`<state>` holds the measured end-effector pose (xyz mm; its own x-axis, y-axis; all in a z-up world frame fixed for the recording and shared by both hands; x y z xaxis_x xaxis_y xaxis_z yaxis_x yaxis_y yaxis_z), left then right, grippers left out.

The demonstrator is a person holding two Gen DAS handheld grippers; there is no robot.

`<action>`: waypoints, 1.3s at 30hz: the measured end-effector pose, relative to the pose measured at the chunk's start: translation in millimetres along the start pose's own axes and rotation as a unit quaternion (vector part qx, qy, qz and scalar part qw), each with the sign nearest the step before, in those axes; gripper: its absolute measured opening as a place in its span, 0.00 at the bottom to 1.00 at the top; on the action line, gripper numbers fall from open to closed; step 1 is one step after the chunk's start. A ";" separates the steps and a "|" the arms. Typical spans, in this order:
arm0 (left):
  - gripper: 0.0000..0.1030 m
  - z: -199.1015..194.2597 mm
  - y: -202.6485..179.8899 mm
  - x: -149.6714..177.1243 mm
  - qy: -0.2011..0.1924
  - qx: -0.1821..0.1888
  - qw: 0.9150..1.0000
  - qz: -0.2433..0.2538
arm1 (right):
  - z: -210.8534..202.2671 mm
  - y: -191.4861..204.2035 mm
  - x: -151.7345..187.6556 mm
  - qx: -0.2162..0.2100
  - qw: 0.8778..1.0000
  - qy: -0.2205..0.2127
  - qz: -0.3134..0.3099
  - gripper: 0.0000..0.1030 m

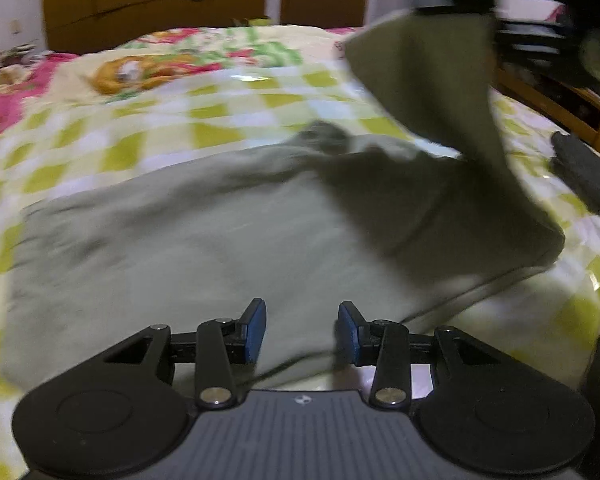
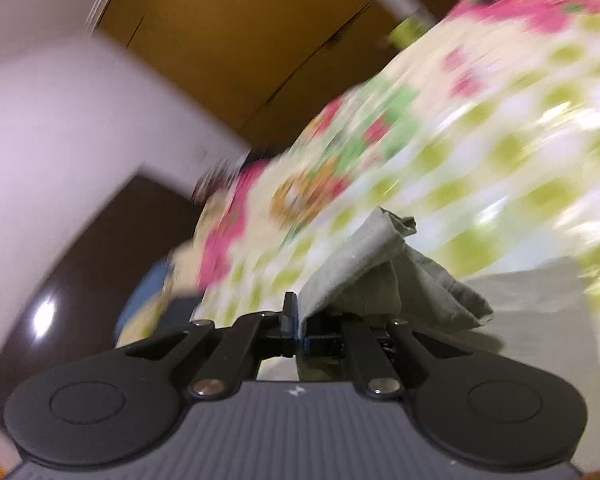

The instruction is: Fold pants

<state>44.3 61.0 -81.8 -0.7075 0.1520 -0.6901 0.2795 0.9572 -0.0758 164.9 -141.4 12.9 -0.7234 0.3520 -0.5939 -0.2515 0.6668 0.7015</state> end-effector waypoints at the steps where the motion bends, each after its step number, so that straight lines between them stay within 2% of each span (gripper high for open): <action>1: 0.51 -5.5 7.9 5.7 -0.001 -0.004 1.000 -0.006 | 18.9 12.5 9.5 0.000 1.000 0.013 -0.019 0.04; 6: 0.52 -27.2 35.9 22.1 -0.012 0.006 0.999 -0.049 | 108.1 61.3 60.7 0.005 0.994 0.082 -0.077 0.04; 9: 0.52 -35.1 46.1 31.2 -0.014 0.014 0.998 -0.061 | 133.0 91.9 92.3 0.018 0.983 0.099 -0.154 0.04; 10: 0.52 -37.6 47.9 33.8 -0.014 0.018 0.998 -0.065 | 133.0 91.9 92.3 0.018 0.983 0.099 -0.154 0.04; 11: 0.52 -40.3 50.6 36.8 -0.015 0.021 0.997 -0.068 | 134.7 104.7 107.9 0.025 0.976 0.108 -0.185 0.04; 12: 0.52 -41.6 52.8 39.2 -0.017 0.022 0.997 -0.071 | 144.8 116.4 126.2 0.040 0.962 0.121 -0.243 0.04; 13: 0.53 -42.4 55.6 40.3 -0.017 0.023 0.997 -0.075 | 148.2 121.2 136.3 0.047 0.953 0.128 -0.270 0.04; 14: 0.53 -43.5 58.6 42.4 -0.017 0.024 0.996 -0.080 | 148.2 121.2 136.3 0.047 0.953 0.128 -0.270 0.05; 16: 0.53 -44.4 64.5 46.0 -0.019 0.029 0.995 -0.092 | 152.5 124.1 155.6 0.060 0.942 0.151 -0.293 0.05; 18: 0.54 -46.5 69.9 48.1 -0.024 0.035 0.994 -0.105 | 156.6 125.0 161.5 0.068 0.936 0.158 -0.308 0.05; 23: 0.55 -50.5 76.8 46.0 -0.035 0.029 0.993 -0.108 | 164.9 130.1 176.8 0.085 0.914 0.165 -0.360 0.05; 24: 0.55 -50.5 79.0 44.6 -0.035 0.029 0.993 -0.109 | 164.9 130.1 176.8 0.085 0.914 0.165 -0.360 0.07; 25: 0.55 -51.7 80.1 44.8 -0.036 0.028 0.993 -0.109 | 166.1 131.7 179.6 0.088 0.909 0.168 -0.372 0.08; 26: 0.55 -53.1 81.0 45.1 -0.038 0.026 0.993 -0.109 | 169.6 136.7 185.4 0.090 0.898 0.168 -0.397 0.09; 32: 0.55 -61.6 81.8 50.1 -0.038 0.019 0.993 -0.112 | 166.8 147.4 200.7 0.085 0.873 0.161 -0.452 0.11; 36: 0.55 -66.2 84.2 52.7 -0.037 0.015 0.993 -0.109 | 163.8 148.5 209.9 0.072 0.865 0.175 -0.465 0.12; 39: 0.55 -70.5 86.8 53.2 -0.037 0.013 0.993 -0.110 | 162.5 150.2 214.8 0.060 0.861 0.179 -0.472 0.16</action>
<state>-14.9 169.5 -74.4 -0.7041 -0.0793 -0.7056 0.1403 0.9586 -0.2478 76.2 141.2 -73.3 -0.3903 -0.5954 -0.7023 -0.7837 0.6151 -0.0860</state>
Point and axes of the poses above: each gripper's, at about its wrist camera, not at the fingertips, and z roughly the way its jaws point, y to its left, x to its underside, the point moved 4 cm from there along z, roughly the way its jaws point, and after that the axes turned 1 degree about -y, right-handed, at the moved point
